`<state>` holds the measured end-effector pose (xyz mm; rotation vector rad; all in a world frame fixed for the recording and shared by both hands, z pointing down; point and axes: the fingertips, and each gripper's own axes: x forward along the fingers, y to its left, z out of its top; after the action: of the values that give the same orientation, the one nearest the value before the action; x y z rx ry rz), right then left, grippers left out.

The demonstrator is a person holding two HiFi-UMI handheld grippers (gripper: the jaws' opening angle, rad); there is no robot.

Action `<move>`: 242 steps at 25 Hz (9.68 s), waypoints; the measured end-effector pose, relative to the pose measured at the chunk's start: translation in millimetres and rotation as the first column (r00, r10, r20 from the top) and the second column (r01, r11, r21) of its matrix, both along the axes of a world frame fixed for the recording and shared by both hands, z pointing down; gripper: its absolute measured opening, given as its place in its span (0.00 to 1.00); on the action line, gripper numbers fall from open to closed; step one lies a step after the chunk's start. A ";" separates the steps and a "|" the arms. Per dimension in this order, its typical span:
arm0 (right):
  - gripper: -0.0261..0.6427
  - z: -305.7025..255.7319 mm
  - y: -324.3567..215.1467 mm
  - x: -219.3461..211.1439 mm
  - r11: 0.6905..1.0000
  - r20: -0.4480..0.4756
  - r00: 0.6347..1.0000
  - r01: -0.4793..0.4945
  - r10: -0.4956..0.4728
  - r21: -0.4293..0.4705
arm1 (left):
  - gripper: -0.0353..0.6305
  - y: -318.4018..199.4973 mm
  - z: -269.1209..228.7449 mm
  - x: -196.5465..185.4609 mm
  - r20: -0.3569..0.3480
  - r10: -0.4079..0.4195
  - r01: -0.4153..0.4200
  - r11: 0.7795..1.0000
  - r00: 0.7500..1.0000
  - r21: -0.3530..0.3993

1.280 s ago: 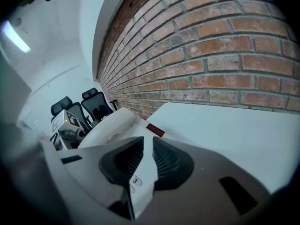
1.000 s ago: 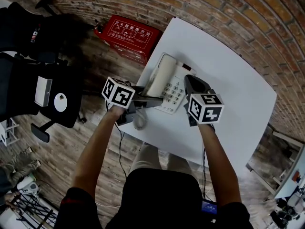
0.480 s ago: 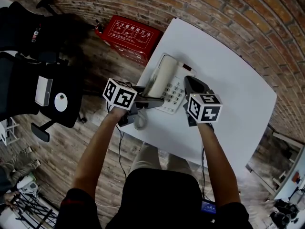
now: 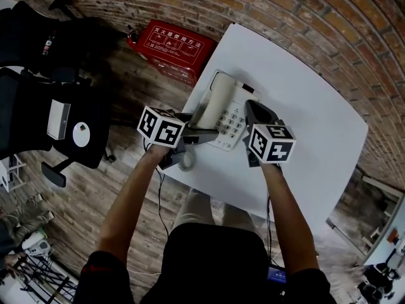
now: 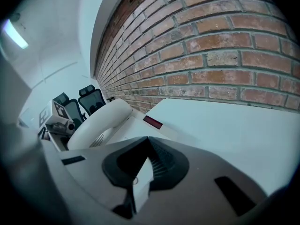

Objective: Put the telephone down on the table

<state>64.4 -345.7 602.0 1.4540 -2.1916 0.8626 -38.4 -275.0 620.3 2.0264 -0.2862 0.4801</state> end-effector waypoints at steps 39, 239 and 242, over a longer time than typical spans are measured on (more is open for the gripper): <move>0.06 -0.5 0.9 -0.1 0.999 -0.001 1.000 -0.031 0.031 0.034 | 0.65 -3.6 3.8 -8.7 0.175 -0.117 0.102 0.991 0.978 0.089; 0.06 -365.0 342.0 43.4 0.712 0.052 0.966 0.150 -0.254 0.686 | 0.07 267.7 -373.2 93.5 -0.160 -0.340 0.282 0.346 0.927 0.895; 0.06 -364.0 344.4 39.7 0.712 0.046 0.965 0.159 -0.260 0.684 | 0.07 270.0 -372.8 90.2 -0.160 -0.344 0.283 0.344 0.925 0.895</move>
<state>104.1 -1.3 237.9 1.3942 -2.8922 0.0495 51.8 -5.0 247.5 2.9261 -1.1952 0.0870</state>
